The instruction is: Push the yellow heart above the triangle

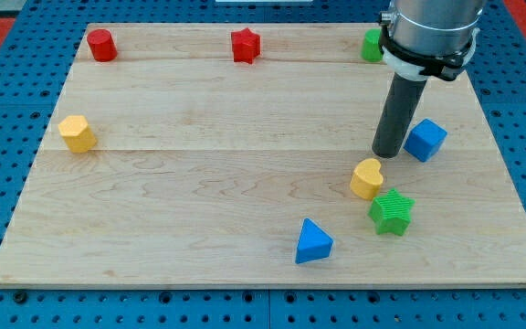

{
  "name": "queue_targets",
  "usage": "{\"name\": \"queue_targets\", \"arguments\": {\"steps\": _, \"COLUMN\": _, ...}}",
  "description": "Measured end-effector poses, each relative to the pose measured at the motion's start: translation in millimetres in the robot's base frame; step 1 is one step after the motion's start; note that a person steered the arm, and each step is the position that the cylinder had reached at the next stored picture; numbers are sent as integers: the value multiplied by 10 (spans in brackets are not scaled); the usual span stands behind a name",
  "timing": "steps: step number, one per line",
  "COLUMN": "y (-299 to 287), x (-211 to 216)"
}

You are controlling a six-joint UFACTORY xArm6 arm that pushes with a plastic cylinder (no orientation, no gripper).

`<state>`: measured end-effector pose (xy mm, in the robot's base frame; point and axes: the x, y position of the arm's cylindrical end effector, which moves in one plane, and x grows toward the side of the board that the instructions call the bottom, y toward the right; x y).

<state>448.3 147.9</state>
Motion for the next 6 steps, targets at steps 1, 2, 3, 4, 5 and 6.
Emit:
{"name": "queue_targets", "arguments": {"steps": 1, "y": 0, "x": 0}}
{"name": "queue_targets", "arguments": {"steps": 2, "y": 0, "x": 68}}
{"name": "queue_targets", "arguments": {"steps": 3, "y": 0, "x": 298}}
{"name": "queue_targets", "arguments": {"steps": 4, "y": -279, "x": 436}}
{"name": "queue_targets", "arguments": {"steps": 5, "y": -896, "x": 501}}
{"name": "queue_targets", "arguments": {"steps": 6, "y": -1229, "x": 501}}
